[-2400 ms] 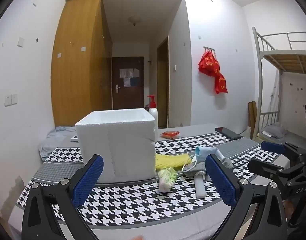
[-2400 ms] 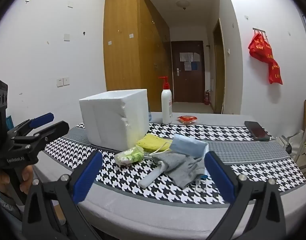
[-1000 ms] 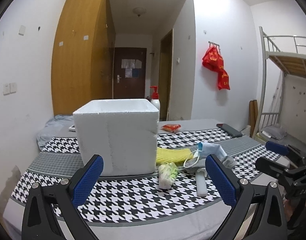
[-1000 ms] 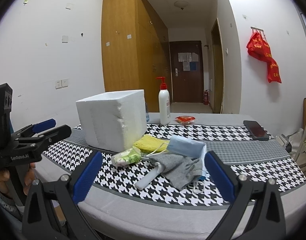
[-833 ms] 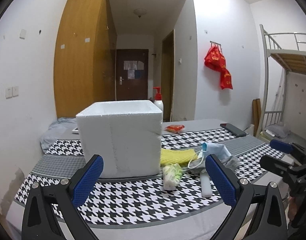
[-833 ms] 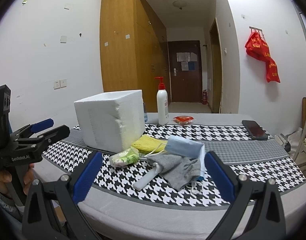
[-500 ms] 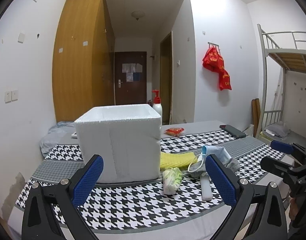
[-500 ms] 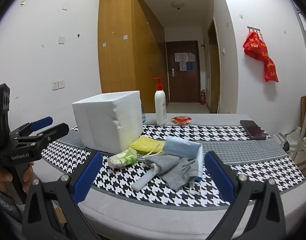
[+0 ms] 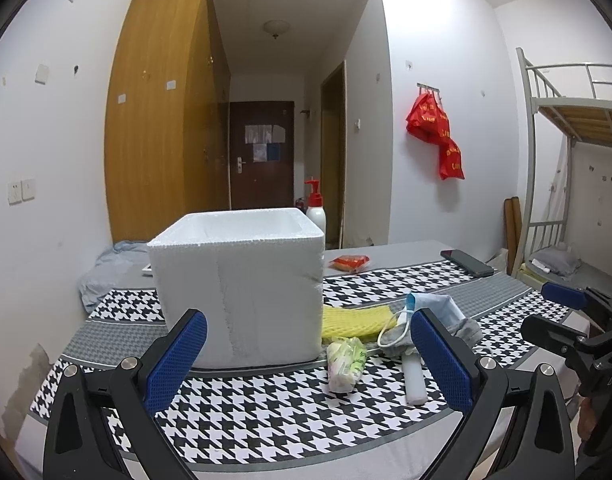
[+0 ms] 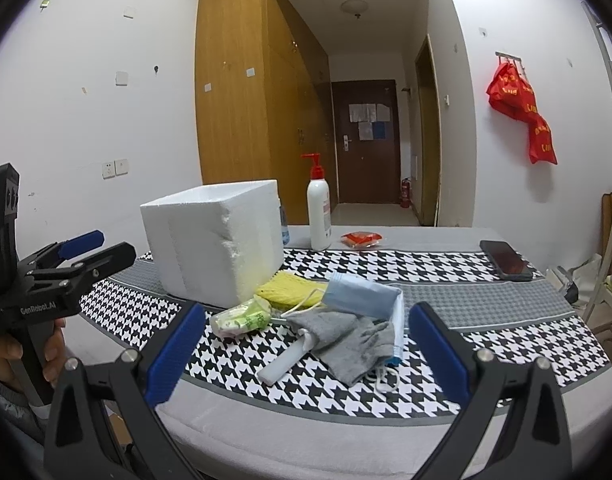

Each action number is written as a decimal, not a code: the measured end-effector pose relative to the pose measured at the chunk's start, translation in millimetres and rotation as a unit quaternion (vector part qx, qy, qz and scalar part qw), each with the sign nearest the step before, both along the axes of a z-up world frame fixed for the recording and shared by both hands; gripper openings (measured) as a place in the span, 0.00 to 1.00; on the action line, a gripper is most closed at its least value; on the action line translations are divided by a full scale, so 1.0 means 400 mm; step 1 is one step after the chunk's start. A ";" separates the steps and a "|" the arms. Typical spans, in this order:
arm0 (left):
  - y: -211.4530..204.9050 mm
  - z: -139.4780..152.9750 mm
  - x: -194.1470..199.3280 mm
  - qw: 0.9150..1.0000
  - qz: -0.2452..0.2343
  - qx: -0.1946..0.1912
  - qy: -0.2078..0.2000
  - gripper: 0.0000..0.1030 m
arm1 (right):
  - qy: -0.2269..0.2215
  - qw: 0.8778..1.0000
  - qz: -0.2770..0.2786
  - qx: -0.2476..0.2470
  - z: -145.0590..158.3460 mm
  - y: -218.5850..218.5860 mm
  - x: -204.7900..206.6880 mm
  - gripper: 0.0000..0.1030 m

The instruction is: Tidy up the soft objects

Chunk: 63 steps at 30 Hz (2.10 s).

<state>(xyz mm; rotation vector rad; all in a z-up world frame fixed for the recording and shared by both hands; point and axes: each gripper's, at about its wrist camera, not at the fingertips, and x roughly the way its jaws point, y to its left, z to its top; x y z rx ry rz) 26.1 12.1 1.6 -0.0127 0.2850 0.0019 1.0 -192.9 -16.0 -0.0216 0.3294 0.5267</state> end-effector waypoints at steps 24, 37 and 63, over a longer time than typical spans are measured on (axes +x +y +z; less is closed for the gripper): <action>-0.032 -0.072 0.146 0.991 -0.089 0.001 0.103 0.99 | 0.075 0.997 -0.013 -0.025 -0.058 0.008 0.109 1.00; -0.035 -0.138 0.245 0.979 -0.109 -0.004 0.175 0.90 | 0.112 0.992 -0.048 -0.036 -0.094 -0.013 0.186 1.00; -0.019 -0.210 0.293 0.962 -0.121 -0.005 0.245 0.28 | 0.166 0.985 -0.020 -0.048 -0.123 0.015 0.259 0.74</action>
